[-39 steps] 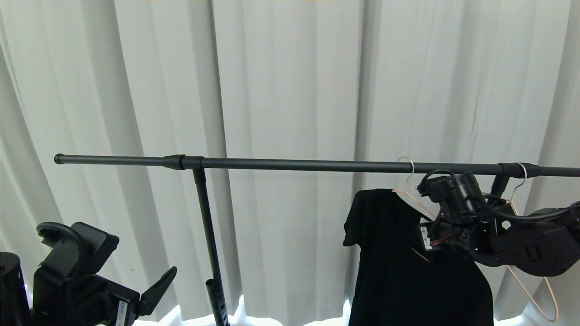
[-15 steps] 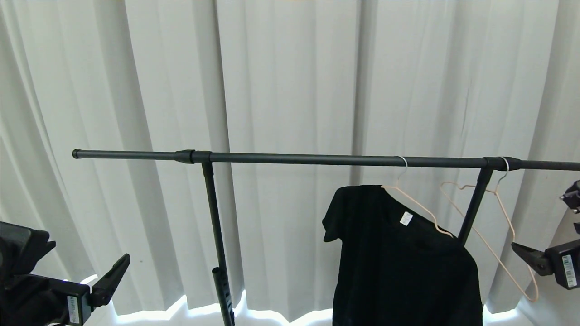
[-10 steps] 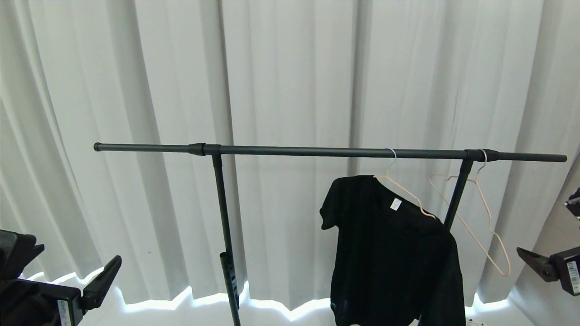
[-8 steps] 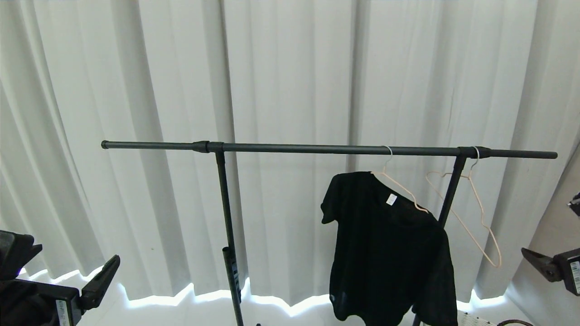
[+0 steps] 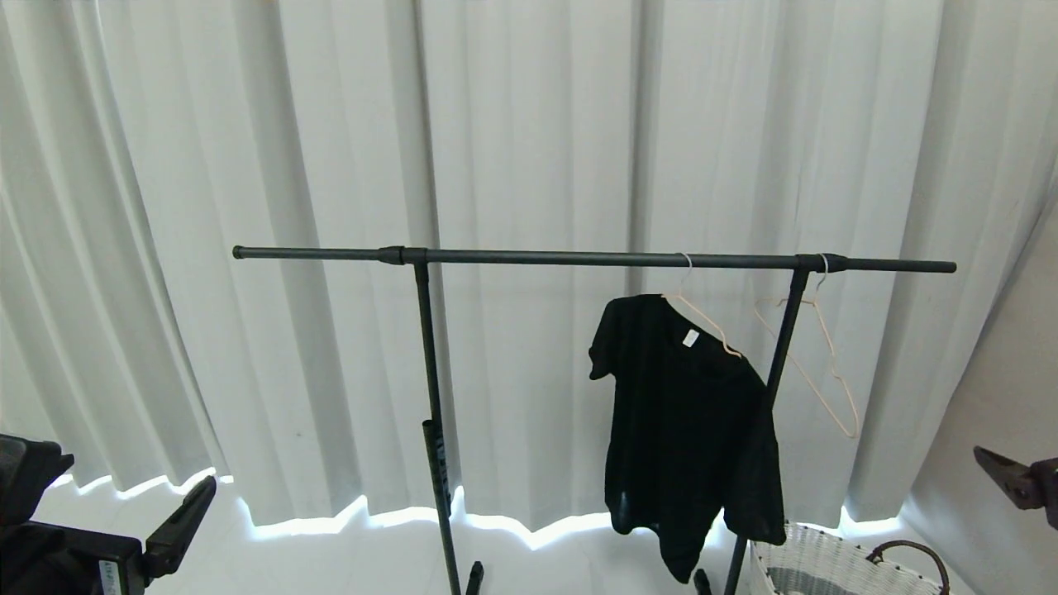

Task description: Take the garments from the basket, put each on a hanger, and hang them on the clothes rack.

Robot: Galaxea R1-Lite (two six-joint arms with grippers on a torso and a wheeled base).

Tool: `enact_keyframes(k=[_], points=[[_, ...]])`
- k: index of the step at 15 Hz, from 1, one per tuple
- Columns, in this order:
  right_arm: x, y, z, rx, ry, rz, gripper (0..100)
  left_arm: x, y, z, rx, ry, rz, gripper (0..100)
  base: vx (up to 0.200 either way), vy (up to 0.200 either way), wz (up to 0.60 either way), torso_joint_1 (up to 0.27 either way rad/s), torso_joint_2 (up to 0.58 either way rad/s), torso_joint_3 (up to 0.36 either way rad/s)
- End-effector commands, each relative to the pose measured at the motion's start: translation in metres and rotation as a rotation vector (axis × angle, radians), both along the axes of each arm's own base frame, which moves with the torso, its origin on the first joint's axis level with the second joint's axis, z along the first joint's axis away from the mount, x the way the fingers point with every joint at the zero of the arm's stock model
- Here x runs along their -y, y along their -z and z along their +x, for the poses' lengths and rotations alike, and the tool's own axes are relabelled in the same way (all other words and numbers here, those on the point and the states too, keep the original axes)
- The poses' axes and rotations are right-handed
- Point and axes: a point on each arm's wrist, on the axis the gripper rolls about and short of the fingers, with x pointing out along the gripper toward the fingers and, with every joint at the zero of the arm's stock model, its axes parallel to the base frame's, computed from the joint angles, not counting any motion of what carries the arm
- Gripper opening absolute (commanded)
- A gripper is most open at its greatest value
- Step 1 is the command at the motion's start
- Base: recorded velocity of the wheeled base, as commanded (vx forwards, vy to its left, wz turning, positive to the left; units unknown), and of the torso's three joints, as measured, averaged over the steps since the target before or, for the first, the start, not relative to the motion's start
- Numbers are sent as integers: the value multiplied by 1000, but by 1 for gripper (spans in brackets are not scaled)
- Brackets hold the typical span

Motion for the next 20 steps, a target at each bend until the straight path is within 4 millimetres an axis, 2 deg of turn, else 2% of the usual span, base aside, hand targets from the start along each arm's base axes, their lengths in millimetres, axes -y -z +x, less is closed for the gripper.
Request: enact_keyframes(k=[1, 9, 20], points=[[0, 6, 0, -9, -1, -2, 100, 0, 2, -1, -8, 0, 0, 100, 0, 0, 0, 0, 0, 0], [0, 7, -1, -11, -13, -32, 100, 0, 13, -5, -48, 8, 9, 100, 0, 0, 0, -13, 29, 16], [0, 9, -1, -17, -14, -34, 100, 0, 19, -8, -76, 22, 61, 100, 0, 0, 0, -231, 520, 280]])
